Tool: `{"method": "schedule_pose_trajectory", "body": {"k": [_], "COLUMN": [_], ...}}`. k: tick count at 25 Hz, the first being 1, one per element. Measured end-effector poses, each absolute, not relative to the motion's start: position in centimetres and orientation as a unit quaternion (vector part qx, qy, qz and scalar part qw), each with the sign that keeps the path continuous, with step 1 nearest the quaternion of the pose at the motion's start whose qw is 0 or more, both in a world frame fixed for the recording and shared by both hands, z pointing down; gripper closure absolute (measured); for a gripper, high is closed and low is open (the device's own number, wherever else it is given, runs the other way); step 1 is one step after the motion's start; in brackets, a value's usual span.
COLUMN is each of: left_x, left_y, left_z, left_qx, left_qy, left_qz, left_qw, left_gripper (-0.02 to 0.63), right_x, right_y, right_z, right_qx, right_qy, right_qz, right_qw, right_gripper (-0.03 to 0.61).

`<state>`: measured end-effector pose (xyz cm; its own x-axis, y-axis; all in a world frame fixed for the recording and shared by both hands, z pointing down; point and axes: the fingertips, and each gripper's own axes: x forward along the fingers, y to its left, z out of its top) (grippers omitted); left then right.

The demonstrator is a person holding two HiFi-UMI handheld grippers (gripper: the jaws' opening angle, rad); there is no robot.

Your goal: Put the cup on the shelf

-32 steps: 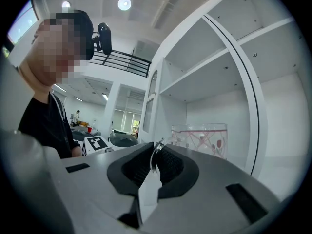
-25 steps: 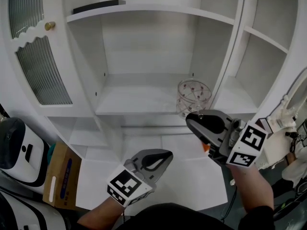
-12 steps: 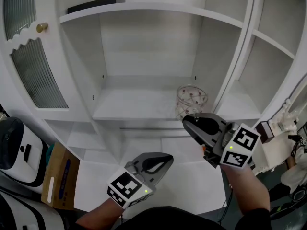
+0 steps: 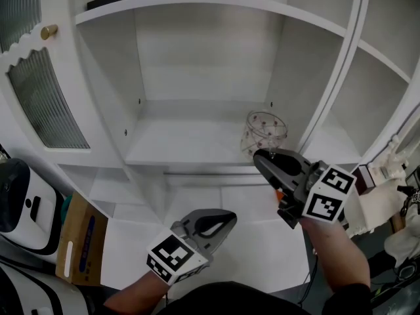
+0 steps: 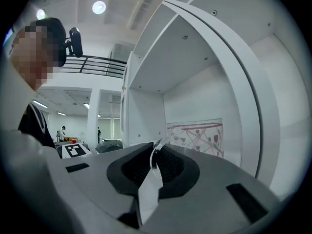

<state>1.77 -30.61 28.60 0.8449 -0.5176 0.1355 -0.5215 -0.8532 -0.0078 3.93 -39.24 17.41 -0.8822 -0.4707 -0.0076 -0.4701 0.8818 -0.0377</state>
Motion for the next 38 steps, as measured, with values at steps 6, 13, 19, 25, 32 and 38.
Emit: {"method": "schedule_pose_trajectory", "body": {"k": [6, 13, 19, 25, 32, 38], "left_x": [1.5, 1.5, 1.7, 2.0, 1.5, 1.5], "left_y": [-30.8, -30.4, -30.0, -29.6, -29.7, -29.4], "left_z": [29.2, 29.5, 29.4, 29.2, 29.2, 29.3], "left_qx": [0.961, 0.961, 0.963, 0.963, 0.962, 0.962], "left_qy": [-0.268, -0.266, -0.261, -0.259, -0.263, -0.264], "left_qz": [0.066, 0.068, 0.066, 0.065, 0.063, 0.062], "left_qw": [0.025, 0.029, 0.029, 0.025, 0.026, 0.029], "left_gripper": [0.603, 0.603, 0.603, 0.603, 0.603, 0.603], "right_x": [4.2, 5.9, 7.0, 7.3, 5.9, 5.6], "right_y": [-39.8, -38.9, -37.7, -36.9, -35.8, -37.0], "right_z": [17.5, 17.9, 18.9, 19.1, 19.6, 18.6], "right_qx": [-0.262, -0.291, -0.314, -0.329, -0.296, -0.298], "right_qy": [0.964, 0.956, 0.948, 0.943, 0.953, 0.952], "right_qz": [-0.041, -0.037, -0.05, -0.046, -0.069, -0.06], "right_qw": [0.01, 0.008, 0.017, 0.011, 0.011, 0.019], "right_gripper": [0.552, 0.545, 0.532, 0.532, 0.532, 0.532]}}
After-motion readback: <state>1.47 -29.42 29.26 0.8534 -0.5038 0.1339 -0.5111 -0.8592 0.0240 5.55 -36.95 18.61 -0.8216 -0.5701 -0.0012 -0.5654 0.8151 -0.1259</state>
